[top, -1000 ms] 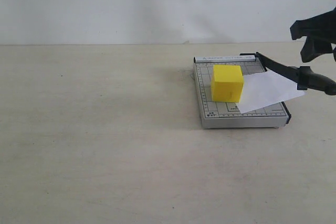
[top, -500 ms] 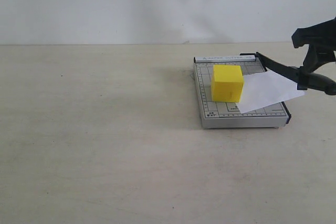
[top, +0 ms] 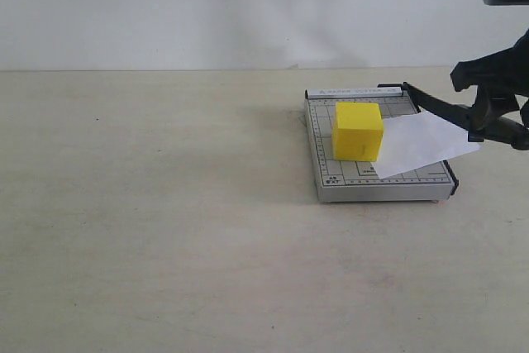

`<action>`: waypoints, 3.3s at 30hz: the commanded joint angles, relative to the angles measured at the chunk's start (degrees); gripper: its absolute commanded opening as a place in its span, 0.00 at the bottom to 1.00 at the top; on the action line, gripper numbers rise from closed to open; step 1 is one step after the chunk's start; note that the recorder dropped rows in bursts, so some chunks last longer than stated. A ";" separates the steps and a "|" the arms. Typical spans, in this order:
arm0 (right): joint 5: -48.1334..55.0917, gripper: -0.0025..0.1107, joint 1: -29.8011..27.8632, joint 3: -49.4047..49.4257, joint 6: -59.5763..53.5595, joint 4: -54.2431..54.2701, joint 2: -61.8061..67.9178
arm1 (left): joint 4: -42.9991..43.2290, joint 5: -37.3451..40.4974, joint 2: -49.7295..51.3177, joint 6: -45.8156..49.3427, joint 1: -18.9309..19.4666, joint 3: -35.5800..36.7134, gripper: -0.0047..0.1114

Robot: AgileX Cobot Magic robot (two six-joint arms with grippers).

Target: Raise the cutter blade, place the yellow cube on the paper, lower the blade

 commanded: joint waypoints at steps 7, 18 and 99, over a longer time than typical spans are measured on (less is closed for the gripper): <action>-1.75 0.46 -0.02 -0.03 -1.19 -0.97 0.93 | -0.69 -1.94 -0.18 0.29 0.13 4.87 0.08; -2.92 0.14 -0.02 1.21 -1.46 -1.56 0.93 | -0.85 -2.15 -0.52 0.29 0.13 4.87 0.08; -25.20 0.14 -0.02 21.40 0.69 0.27 -15.23 | -1.69 -2.87 -0.52 0.29 0.13 4.87 0.08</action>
